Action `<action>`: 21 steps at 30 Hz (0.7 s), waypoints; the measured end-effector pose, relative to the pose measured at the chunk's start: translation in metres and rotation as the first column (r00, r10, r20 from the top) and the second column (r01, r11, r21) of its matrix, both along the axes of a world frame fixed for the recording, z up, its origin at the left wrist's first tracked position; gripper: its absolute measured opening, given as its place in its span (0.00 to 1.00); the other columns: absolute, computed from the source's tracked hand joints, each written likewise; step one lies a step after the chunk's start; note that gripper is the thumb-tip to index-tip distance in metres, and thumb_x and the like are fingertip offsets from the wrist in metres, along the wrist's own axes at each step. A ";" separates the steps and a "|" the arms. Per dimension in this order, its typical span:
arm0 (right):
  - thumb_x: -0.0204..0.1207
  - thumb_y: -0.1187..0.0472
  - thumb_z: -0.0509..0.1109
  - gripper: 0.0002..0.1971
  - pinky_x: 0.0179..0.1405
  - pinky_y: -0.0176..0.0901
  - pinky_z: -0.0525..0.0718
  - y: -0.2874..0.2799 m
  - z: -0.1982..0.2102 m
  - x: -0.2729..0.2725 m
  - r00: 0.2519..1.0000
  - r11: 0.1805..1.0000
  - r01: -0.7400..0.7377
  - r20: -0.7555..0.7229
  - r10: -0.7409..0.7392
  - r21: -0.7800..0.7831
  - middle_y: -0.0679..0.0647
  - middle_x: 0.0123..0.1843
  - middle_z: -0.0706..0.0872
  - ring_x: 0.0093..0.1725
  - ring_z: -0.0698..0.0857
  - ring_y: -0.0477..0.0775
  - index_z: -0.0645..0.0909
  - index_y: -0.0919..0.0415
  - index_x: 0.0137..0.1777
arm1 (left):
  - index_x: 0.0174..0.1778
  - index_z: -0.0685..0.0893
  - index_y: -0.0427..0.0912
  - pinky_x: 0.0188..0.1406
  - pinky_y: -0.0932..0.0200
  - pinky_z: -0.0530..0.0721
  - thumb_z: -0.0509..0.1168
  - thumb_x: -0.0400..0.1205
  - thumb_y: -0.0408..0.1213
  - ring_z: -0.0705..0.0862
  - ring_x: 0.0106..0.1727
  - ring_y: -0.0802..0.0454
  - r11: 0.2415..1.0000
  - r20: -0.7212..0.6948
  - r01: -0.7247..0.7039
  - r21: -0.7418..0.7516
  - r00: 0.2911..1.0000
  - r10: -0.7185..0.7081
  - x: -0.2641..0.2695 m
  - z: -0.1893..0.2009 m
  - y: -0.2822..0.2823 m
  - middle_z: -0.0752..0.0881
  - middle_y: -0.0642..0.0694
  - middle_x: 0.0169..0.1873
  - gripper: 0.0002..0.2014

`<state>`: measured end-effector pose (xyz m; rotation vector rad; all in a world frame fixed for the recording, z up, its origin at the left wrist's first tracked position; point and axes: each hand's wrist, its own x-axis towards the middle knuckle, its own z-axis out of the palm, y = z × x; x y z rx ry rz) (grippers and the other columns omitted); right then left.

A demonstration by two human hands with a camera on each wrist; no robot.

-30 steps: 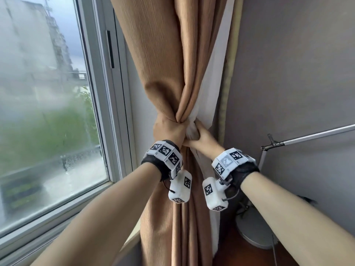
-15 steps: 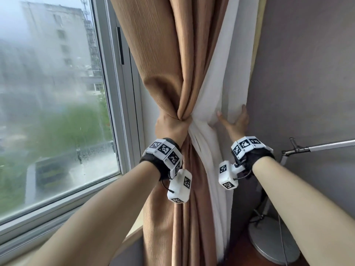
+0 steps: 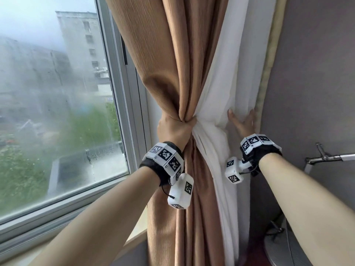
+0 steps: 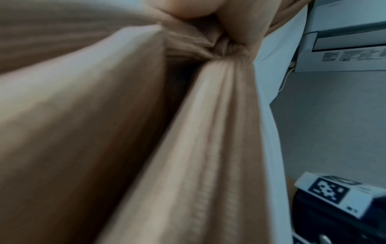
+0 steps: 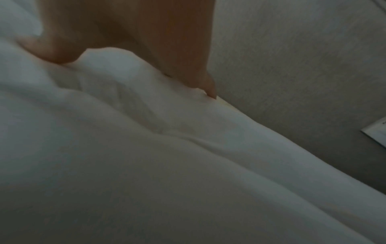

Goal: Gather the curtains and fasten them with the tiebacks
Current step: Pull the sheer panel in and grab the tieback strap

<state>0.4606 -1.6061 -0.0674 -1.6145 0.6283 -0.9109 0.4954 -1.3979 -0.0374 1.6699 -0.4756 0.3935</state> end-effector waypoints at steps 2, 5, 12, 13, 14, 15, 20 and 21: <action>0.71 0.35 0.65 0.50 0.83 0.49 0.54 -0.001 0.001 0.005 0.999 0.999 -0.037 -0.013 0.037 0.011 0.53 0.85 0.50 0.83 0.56 0.55 0.40 0.55 0.83 | 0.61 0.76 0.45 0.47 0.61 0.75 0.76 0.68 0.45 0.84 0.57 0.42 1.000 0.002 -0.007 -0.006 1.000 0.007 0.000 0.000 -0.004 0.87 0.46 0.55 0.27; 0.78 0.38 0.59 0.40 0.82 0.46 0.54 0.008 0.006 0.011 0.999 0.998 -0.051 0.005 0.051 -0.029 0.55 0.84 0.57 0.82 0.59 0.54 0.51 0.59 0.82 | 0.61 0.77 0.46 0.48 0.61 0.76 0.76 0.68 0.45 0.84 0.57 0.43 1.000 0.006 -0.009 -0.021 1.000 0.009 0.002 -0.001 -0.010 0.87 0.47 0.55 0.27; 0.84 0.65 0.55 0.13 0.56 0.27 0.74 0.036 0.006 -0.003 0.969 0.968 -0.247 0.018 0.247 0.030 0.52 0.59 0.79 0.58 0.77 0.50 0.77 0.66 0.63 | 0.62 0.79 0.45 0.48 0.63 0.76 0.77 0.67 0.46 0.84 0.57 0.46 0.999 0.020 -0.041 -0.022 0.999 0.041 0.009 -0.004 -0.019 0.87 0.48 0.55 0.27; 0.84 0.68 0.52 0.15 0.46 0.20 0.73 0.041 0.008 -0.007 0.965 0.964 -0.261 0.014 0.260 0.042 0.55 0.60 0.78 0.60 0.77 0.53 0.75 0.69 0.65 | 0.62 0.79 0.45 0.48 0.63 0.75 0.77 0.67 0.46 0.84 0.57 0.46 0.999 0.021 -0.041 -0.021 0.999 0.041 0.008 -0.004 -0.018 0.87 0.48 0.55 0.28; 0.85 0.68 0.51 0.16 0.42 0.18 0.71 0.046 0.009 -0.010 0.964 0.962 -0.264 0.007 0.264 0.075 0.59 0.65 0.76 0.67 0.74 0.55 0.71 0.71 0.69 | 0.62 0.78 0.45 0.47 0.64 0.75 0.77 0.67 0.46 0.84 0.57 0.46 0.999 0.022 -0.037 -0.021 0.999 0.038 0.008 -0.004 -0.018 0.87 0.48 0.55 0.28; 0.85 0.65 0.51 0.17 0.46 0.20 0.69 0.048 0.011 -0.014 0.961 0.957 -0.275 -0.004 0.277 0.091 0.61 0.69 0.74 0.72 0.71 0.56 0.68 0.69 0.71 | 0.62 0.78 0.45 0.47 0.64 0.74 0.77 0.68 0.46 0.84 0.57 0.46 0.999 0.025 -0.030 -0.015 0.999 0.031 0.007 -0.004 -0.017 0.87 0.48 0.55 0.28; 0.86 0.60 0.50 0.18 0.65 0.44 0.73 0.070 0.014 -0.032 0.956 0.954 -0.287 -0.033 0.291 0.085 0.63 0.69 0.79 0.69 0.76 0.62 0.71 0.67 0.70 | 0.62 0.78 0.46 0.47 0.60 0.78 0.76 0.67 0.46 0.85 0.56 0.45 1.000 0.015 -0.003 -0.006 1.000 0.003 0.006 -0.005 -0.009 0.87 0.48 0.54 0.27; 0.86 0.58 0.51 0.18 0.66 0.44 0.74 0.073 0.013 -0.036 0.949 0.945 -0.313 -0.012 0.315 0.094 0.60 0.62 0.85 0.64 0.80 0.60 0.75 0.65 0.66 | 0.62 0.78 0.46 0.47 0.60 0.78 0.76 0.67 0.46 0.85 0.56 0.45 1.000 0.013 -0.001 -0.008 1.000 0.001 0.006 -0.005 -0.008 0.87 0.47 0.54 0.27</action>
